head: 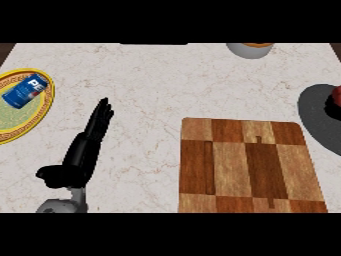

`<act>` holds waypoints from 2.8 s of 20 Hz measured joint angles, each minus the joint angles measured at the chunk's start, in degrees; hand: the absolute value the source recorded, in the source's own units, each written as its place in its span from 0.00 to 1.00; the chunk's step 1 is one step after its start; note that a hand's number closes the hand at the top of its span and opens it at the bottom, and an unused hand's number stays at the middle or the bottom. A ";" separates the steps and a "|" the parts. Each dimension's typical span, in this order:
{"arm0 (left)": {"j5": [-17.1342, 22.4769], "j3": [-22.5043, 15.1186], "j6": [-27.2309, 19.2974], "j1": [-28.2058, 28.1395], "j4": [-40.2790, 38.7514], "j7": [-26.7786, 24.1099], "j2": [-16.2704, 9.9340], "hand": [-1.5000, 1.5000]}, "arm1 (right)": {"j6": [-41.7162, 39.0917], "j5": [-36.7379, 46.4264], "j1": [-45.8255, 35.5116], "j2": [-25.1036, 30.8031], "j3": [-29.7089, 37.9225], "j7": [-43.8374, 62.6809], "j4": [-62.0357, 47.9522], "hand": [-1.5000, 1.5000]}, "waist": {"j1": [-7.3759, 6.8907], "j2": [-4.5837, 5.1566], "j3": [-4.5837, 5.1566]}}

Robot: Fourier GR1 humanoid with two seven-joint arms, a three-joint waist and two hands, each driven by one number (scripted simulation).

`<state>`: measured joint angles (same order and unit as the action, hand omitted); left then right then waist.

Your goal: Pick the bell pepper from the cutting board and place it in the pan

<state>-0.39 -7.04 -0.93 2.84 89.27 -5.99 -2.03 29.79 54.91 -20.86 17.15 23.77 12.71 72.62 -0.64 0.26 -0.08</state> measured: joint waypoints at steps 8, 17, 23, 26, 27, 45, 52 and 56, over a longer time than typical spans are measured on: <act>-0.28 -0.30 0.55 -0.19 0.13 -0.35 0.03 0.50 | 8.29 -11.57 -10.18 9.76 8.43 -18.51 -26.91 1.00 | -0.70 0.23 -0.06; -0.63 -1.54 0.98 -0.20 0.76 -0.01 0.51 0.50 | -8.67 -12.67 -14.69 16.54 8.29 -18.50 -46.98 0.00 | -2.51 0.98 -0.20; -0.53 -1.70 0.69 0.19 0.67 0.06 0.84 0.50 | -11.77 -16.17 -18.79 17.23 11.09 -24.90 -53.57 0.00 | -2.72 1.10 -0.31; -0.61 -1.13 0.34 0.67 -0.01 -0.28 0.88 0.50 | -10.31 -20.03 -19.52 16.35 14.50 -30.27 -53.38 0.00 | -2.16 0.98 -0.30; -0.84 -1.32 0.19 0.52 0.04 -0.34 1.00 0.50 | -10.18 -21.24 -19.71 16.57 15.56 -31.74 -53.37 0.00 | -1.99 0.90 -0.28; -1.18 -0.60 -0.36 -2.35 2.49 0.94 0.40 0.50 | -41.27 -39.84 -7.42 24.42 25.96 -48.39 -55.07 0.00 | 0.59 -0.21 0.01; -0.83 -0.12 0.21 -3.20 2.32 -0.01 0.47 0.50 | -46.76 -43.57 0.40 22.60 23.02 -51.53 -48.37 0.00 | 0.78 -0.33 0.09; -0.61 -0.34 0.51 -3.77 3.76 1.05 0.28 0.50 | -47.92 -46.44 5.74 20.39 21.62 -50.65 -41.28 0.00 | 0.90 -0.39 0.12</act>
<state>-1.01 -7.38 -0.42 -0.92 93.03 -4.94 -1.75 -18.13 8.47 -15.12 37.54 45.40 -37.94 31.34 0.27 -0.13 0.04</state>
